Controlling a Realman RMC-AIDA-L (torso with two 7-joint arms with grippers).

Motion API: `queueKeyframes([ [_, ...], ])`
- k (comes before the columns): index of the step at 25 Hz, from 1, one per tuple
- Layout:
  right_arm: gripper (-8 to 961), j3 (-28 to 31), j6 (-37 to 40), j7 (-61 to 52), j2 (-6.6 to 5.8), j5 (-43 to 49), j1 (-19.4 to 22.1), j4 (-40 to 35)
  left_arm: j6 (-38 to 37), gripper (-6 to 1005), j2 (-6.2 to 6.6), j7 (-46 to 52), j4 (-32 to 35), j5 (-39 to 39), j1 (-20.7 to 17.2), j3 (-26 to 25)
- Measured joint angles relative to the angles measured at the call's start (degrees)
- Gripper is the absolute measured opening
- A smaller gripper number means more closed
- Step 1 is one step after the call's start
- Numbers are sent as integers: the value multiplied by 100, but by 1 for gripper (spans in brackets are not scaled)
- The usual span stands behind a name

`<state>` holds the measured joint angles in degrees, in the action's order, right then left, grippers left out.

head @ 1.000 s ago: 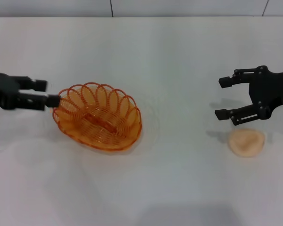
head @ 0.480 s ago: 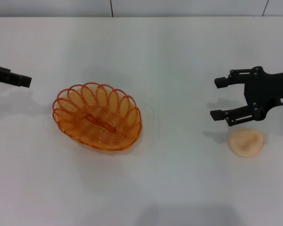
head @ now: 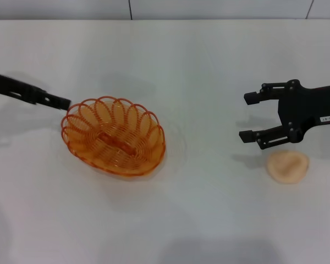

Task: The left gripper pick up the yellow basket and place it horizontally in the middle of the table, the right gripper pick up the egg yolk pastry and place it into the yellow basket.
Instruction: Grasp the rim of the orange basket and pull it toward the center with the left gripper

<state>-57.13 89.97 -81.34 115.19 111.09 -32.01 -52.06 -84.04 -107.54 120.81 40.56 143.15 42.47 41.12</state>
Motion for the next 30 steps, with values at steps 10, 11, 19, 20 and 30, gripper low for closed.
queueKeyframes([
  [10, 856, -80, -36, 48, 5, -14, 5, 15, 695, 816, -292, -94, -501, 7, 140, 313],
  [11, 856, -80, -48, 56, 5, -20, 7, 15, 699, 810, -307, -94, -504, 8, 149, 316],
  [19, 856, -78, -141, 66, 3, -35, 11, 26, 714, 761, -373, -99, -518, 12, 174, 332],
  [20, 856, -78, -157, 67, 3, -35, 11, 39, 716, 755, -376, -99, -519, 12, 174, 334],
  [30, 855, -78, -173, 80, 7, -36, 5, 100, 723, 406, -374, -93, -523, 16, 151, 335],
])
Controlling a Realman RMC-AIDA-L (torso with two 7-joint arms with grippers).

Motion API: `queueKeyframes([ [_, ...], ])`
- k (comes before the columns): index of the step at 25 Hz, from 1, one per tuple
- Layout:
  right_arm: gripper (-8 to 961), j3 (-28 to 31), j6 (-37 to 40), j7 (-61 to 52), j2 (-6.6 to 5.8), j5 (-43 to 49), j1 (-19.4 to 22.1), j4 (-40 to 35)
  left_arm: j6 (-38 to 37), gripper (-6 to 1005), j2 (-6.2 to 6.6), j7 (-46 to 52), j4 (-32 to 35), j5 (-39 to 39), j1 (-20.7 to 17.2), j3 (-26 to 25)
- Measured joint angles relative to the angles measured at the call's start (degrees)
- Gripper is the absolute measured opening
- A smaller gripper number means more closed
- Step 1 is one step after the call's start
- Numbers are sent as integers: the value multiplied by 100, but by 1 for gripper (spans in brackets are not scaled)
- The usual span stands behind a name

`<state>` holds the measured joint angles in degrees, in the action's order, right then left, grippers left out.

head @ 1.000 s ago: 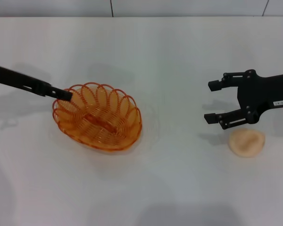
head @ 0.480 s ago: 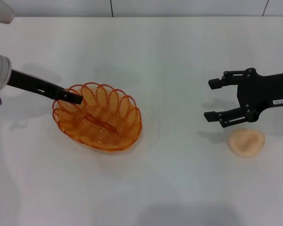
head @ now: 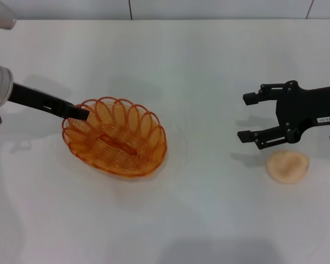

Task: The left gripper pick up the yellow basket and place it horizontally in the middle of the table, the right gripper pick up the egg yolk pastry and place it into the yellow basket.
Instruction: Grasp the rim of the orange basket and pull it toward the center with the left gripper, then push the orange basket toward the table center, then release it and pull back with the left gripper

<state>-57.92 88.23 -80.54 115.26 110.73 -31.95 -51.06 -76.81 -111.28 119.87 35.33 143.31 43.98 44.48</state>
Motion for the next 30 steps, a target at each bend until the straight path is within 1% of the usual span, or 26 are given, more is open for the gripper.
queueKeyframes([
  [3, 855, 0, 0, 2, 1, 0, -2, 0, 0, 283, -4, -1, 0, 1, -2, 0],
  [14, 855, 0, 18, 0, 5, -2, -4, -5, -65, 70, -19, -1, 8, -80, -31, -31],
  [19, 855, 37, 21, 2, 5, -11, 33, -62, -405, 58, -23, 103, 60, -581, -45, -62],
  [22, 855, 54, 55, 7, -13, -50, 38, -91, -517, 65, -36, 408, 177, -734, -99, -62],
  [25, 855, 61, 59, 9, -32, -60, 70, -149, -532, 72, -155, 910, 400, -731, -189, -37],
  [27, 855, 65, 55, 16, -45, -60, 100, -188, -538, 76, -267, 1310, 548, -709, -229, -24],
  [30, 855, 74, 58, 35, -55, -60, 168, -270, -568, 83, -390, 1913, 703, -694, -253, -20],
])
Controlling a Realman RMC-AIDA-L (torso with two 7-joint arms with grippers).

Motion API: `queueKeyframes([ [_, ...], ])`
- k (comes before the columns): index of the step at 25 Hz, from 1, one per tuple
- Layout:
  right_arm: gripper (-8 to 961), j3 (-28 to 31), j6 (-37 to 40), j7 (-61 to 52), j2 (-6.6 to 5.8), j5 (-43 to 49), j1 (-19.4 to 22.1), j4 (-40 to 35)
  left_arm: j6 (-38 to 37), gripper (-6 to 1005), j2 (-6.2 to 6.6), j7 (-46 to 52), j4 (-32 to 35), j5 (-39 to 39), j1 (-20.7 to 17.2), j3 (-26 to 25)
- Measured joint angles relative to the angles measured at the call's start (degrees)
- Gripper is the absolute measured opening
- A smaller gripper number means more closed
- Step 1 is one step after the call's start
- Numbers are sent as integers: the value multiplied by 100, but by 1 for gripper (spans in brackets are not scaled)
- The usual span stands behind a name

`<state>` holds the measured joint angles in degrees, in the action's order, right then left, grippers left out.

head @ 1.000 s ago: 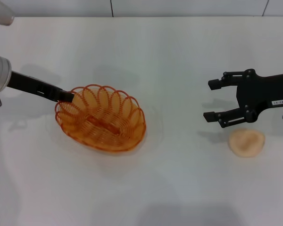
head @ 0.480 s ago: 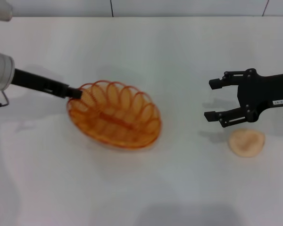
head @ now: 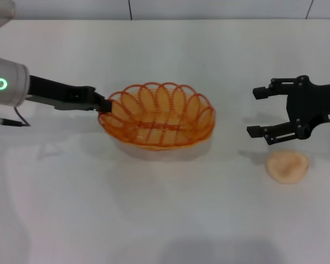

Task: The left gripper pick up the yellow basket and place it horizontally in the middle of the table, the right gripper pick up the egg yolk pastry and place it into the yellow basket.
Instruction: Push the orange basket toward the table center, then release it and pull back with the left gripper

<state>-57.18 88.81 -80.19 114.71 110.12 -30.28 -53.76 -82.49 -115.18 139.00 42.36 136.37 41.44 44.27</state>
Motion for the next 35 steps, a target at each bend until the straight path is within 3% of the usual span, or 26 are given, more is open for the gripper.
queueKeyframes([
  [5, 855, 115, 24, -7, -2, -1, 88, -115, 11, 94, -311, 798, 353, 66, -6, 54],
  [8, 855, 146, 96, -9, -14, -5, 92, -119, 192, 101, -386, 1136, 457, 122, -22, 343],
  [12, 855, 151, 168, 17, -31, -2, 102, -167, 668, 110, -399, 1641, 501, 24, -57, 1262],
  [18, 855, 114, 172, 36, -35, 47, 108, -172, 1092, 124, -416, 1934, 604, -417, -90, 2029],
  [25, 854, 107, 172, 39, -48, 52, 110, -172, 1270, 140, -435, 2068, 591, -587, -93, 2408],
  [35, 854, 102, 135, 39, -59, 54, 110, -169, 1252, 162, -404, 2281, 577, -740, -126, 2429],
])
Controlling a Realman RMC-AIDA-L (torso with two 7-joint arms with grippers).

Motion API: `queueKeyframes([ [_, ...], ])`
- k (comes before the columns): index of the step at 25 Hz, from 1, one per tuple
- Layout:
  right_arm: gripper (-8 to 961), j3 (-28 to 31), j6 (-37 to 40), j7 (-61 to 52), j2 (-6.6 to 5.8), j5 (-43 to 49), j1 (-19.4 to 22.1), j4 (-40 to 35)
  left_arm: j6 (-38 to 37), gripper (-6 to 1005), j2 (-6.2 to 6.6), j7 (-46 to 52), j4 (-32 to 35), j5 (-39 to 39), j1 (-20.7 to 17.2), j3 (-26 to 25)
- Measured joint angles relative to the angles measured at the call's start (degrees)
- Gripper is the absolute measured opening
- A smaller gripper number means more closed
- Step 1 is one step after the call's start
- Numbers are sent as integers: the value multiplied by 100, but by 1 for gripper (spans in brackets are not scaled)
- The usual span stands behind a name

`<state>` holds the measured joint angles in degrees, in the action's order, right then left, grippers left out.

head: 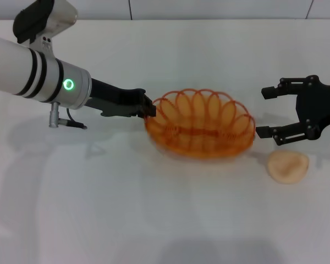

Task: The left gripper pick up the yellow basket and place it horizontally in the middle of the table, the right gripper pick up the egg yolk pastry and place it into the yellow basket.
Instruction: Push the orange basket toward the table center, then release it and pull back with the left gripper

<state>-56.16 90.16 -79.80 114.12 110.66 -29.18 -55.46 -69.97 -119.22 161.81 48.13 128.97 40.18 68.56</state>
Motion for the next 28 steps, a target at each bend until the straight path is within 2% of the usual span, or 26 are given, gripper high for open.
queueKeyframes([
  [3, 854, 7, -2, 0, -7, 0, 0, 1, -10, 169, 3, 32, 24, -7, -15, -17],
  [13, 854, -2, -15, 0, 0, 0, -39, 14, -110, 378, 20, 39, 15, 59, 4, 4],
  [19, 854, 16, -17, 0, 26, 0, -44, 13, -192, 642, 45, -69, 30, 63, -23, -20],
  [25, 854, 39, -25, -40, 45, -13, -7, 7, -365, 842, 100, -465, 231, 38, -114, -39],
  [28, 854, 51, -26, -63, 47, -41, 57, 7, -362, 846, 129, -821, 682, 21, -412, -64],
])
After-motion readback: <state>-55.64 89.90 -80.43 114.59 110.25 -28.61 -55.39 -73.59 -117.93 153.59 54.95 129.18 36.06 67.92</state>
